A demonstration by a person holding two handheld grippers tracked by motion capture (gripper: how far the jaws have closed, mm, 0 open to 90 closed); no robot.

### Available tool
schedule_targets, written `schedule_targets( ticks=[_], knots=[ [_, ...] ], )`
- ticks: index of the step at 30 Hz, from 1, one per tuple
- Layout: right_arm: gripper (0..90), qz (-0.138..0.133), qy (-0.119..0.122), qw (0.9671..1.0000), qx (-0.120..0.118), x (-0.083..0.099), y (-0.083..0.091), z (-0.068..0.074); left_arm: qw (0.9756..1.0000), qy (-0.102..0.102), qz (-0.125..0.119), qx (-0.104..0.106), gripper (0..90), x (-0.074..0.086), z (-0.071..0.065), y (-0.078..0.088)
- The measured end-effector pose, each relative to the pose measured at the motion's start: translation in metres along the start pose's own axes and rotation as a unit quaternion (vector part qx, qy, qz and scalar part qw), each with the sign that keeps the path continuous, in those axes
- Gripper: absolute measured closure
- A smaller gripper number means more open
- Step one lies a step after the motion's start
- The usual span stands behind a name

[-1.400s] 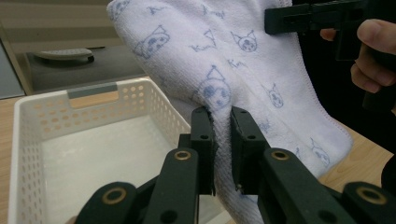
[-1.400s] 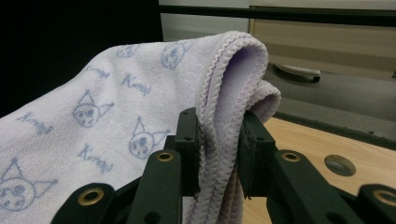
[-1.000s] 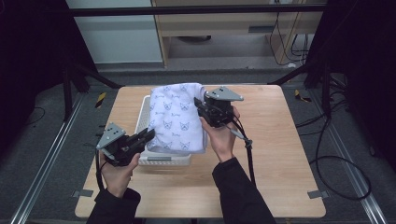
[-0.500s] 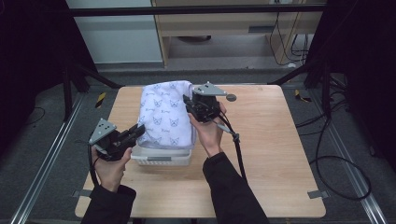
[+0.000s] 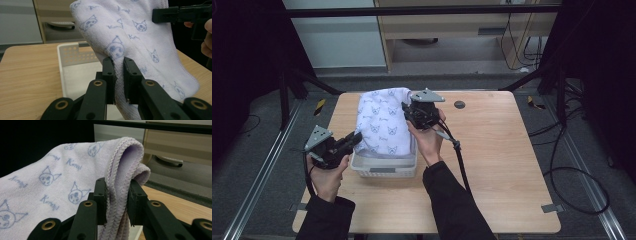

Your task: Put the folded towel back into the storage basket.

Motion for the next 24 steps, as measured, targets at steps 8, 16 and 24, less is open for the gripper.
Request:
schedule_targets(
  ticks=[8,16,24],
  knots=[
    [72.6,0.003,-0.005,1.0,-0.001,0.007,-0.014,0.002,0.9999,-0.002,0.009,-0.014,80.6,0.006,0.009,-0.005],
    [72.7,0.013,-0.006,0.9999,-0.001,0.02,-0.027,0.003,0.9994,0.0,0.025,-0.022,80.6,0.015,0.017,-0.012],
    [72.6,0.025,-0.013,0.9996,-0.001,0.035,-0.036,-0.001,0.9985,-0.009,0.045,-0.029,80.6,0.026,0.02,-0.02]
  ],
)
Point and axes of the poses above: each handheld gripper's, and its own axes: y roughly backward along the jaws, x roughly out of its underside, z roughly to its left, the point moved 7 cm from there along -y, roughly forward along the jaws, and after that the axes turned 4 degrees about -z, right-handed, at the moved point
